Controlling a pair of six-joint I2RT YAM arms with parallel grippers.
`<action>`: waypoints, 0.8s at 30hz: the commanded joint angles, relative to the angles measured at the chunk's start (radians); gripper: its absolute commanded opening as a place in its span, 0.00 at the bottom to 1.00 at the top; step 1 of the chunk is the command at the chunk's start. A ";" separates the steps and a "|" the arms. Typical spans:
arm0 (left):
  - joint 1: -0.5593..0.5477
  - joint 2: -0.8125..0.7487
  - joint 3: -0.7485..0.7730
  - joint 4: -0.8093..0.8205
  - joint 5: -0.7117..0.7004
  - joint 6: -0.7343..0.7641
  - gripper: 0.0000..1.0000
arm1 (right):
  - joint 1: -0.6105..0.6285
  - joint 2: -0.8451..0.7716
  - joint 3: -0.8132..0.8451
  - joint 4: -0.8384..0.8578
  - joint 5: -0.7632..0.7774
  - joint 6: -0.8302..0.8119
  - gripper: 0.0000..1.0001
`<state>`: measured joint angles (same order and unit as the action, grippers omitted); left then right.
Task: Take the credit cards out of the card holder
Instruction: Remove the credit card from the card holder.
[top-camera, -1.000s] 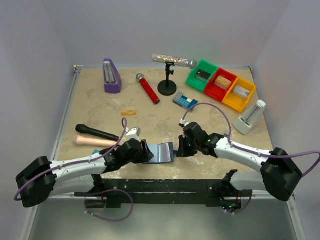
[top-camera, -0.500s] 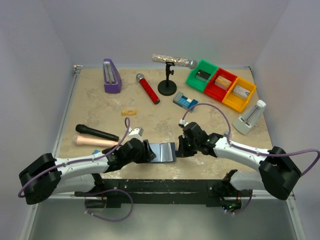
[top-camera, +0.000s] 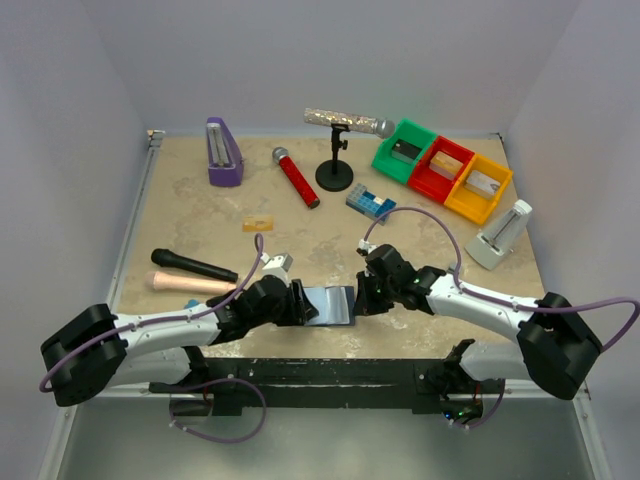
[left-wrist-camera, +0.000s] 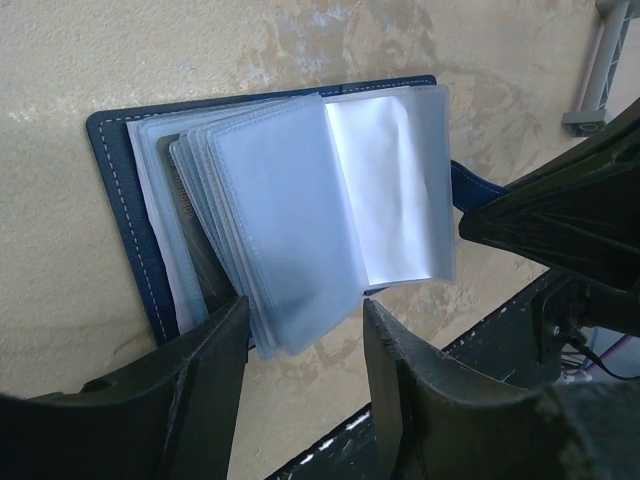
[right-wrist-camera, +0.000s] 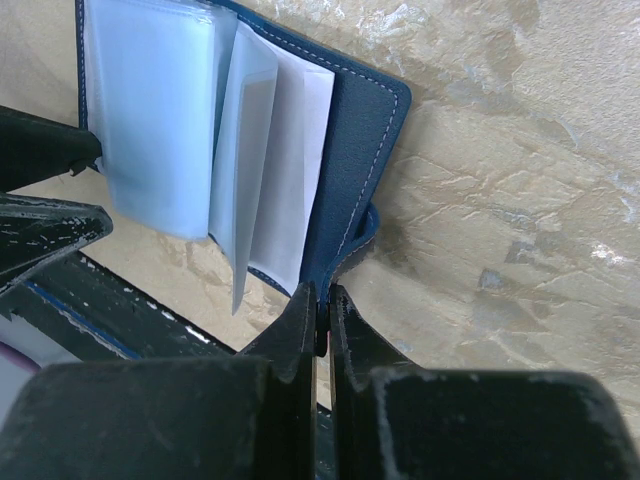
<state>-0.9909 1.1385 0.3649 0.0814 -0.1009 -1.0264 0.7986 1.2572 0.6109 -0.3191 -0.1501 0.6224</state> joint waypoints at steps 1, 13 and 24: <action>-0.005 0.006 0.019 0.086 0.033 0.035 0.53 | 0.004 0.007 -0.005 0.046 -0.025 0.011 0.00; -0.003 0.015 0.032 0.106 0.061 0.055 0.52 | 0.004 0.008 0.003 0.037 -0.023 0.008 0.00; -0.005 0.040 0.072 0.121 0.096 0.091 0.53 | 0.004 0.021 0.013 0.031 -0.028 0.003 0.00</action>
<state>-0.9909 1.1622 0.3779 0.1284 -0.0341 -0.9733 0.7986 1.2713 0.6109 -0.3195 -0.1513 0.6216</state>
